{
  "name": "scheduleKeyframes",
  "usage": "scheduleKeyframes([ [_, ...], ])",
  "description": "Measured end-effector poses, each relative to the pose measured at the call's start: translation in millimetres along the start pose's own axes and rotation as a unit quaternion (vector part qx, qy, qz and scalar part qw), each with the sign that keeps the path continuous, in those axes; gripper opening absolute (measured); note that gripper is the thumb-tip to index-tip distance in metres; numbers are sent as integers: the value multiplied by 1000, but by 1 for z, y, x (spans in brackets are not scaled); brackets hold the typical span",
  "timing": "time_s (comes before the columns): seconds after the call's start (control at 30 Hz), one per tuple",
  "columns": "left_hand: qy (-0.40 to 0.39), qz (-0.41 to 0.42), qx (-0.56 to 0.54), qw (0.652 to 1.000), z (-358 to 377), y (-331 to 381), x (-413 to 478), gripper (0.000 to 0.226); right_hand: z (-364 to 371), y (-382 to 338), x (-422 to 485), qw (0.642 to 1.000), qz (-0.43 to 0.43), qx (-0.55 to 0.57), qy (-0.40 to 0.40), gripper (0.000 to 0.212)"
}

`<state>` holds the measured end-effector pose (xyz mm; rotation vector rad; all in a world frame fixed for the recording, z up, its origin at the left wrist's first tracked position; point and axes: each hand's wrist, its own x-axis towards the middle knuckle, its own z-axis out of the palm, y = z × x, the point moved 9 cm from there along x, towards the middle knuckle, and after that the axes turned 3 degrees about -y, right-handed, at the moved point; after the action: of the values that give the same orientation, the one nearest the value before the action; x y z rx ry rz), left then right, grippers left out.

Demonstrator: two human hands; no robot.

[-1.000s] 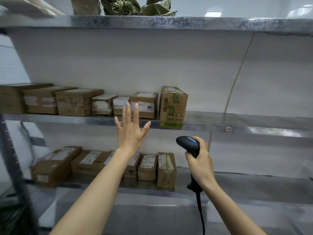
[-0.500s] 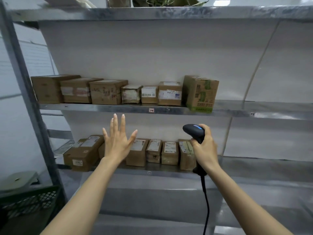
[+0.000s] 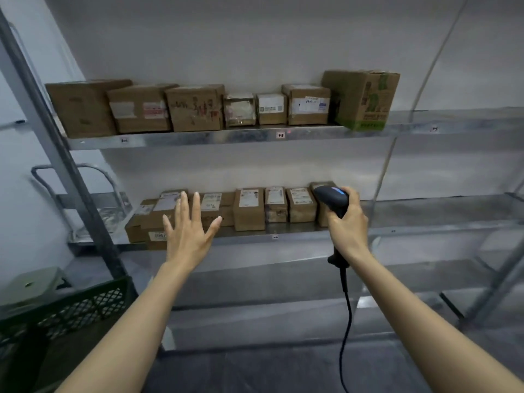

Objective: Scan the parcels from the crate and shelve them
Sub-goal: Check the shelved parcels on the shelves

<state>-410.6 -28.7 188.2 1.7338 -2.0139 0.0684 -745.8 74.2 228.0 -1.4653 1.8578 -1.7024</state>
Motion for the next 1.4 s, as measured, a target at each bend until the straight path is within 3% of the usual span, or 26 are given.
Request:
scheduleKeyframes([
  [0.53,-81,-14,-8,997,89,-20,-32,83,37,77,-19,996,67,-50,-44,48],
  [0.93,-153,-34,-24,987,184,-3,-42,83,74,192,-17,980,136,-87,-114,49],
  [1.4,-235,-24,-33,971,340,-29,-6,75,175,341,3,959,184,-146,-156,49],
])
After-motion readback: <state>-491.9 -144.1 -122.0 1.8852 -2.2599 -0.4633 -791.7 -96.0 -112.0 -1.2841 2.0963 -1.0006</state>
